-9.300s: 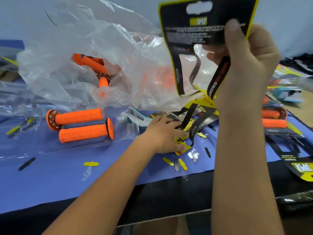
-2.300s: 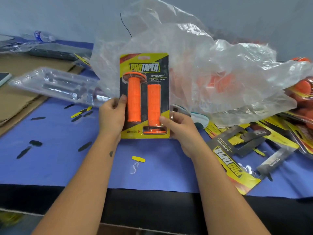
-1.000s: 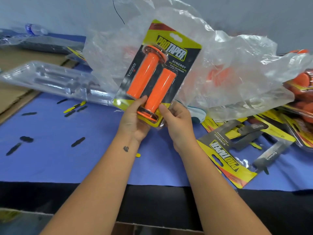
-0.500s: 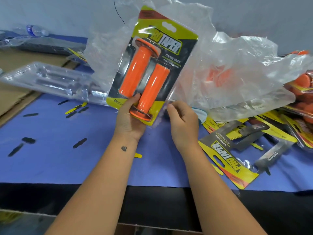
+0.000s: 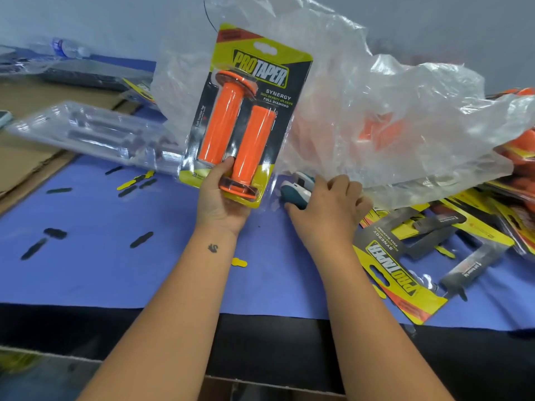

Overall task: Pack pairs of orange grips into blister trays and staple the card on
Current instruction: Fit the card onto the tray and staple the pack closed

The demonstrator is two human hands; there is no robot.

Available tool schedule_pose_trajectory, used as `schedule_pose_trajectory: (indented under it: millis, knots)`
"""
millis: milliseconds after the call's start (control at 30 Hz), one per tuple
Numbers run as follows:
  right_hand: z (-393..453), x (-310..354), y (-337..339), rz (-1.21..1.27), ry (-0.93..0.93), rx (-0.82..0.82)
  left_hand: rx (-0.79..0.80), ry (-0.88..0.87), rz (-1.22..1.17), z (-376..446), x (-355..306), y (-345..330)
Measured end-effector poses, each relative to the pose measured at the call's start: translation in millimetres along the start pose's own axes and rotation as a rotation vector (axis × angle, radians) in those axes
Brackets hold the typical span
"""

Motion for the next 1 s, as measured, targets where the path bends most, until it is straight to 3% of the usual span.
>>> schedule_pose_trajectory:
  millis: [133,300,433,533,667,767,1000]
  knots:
    - [-1.5,1.9,7.4,0.129,0.019,-0.028,-0.021,-0.002,0.006,0.1,-0.8,2.2]
    - [-4.9,-3.2,11.0,1.218,-0.228,0.027,-0.041,0.003,0.003,0.1,-4.6,4.7]
    - [-4.1,14.9,-2.6,1.68,-0.233,0.348,-0.011,0.031,-0.016,0.3,-3.8,2.9]
    - [-11.6,30.5,-11.7,1.725,-0.211,0.599,0.02,0.077,-0.025,0.4,0.4,1.3]
    - [-15.7,38.7,-10.2,1.767,-0.118,0.684,0.052,0.102,0.017,-0.3,2.3,-0.3]
    - [-14.8,37.0,-10.5,1.716,-0.104,0.651,0.047,0.09,0.047,-1.6,-1.1,-1.2]
    - [-9.6,30.3,-3.1,1.412,-0.026,0.407,0.064,-0.012,0.334,1.0,-13.2,-0.9]
Point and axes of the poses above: each hand's wrist, its own z-axis towards the middle knuckle, its own y-axis out of the back of the hand, x = y × z, the point moved 8 cm from there along z, towards the middle knuckle
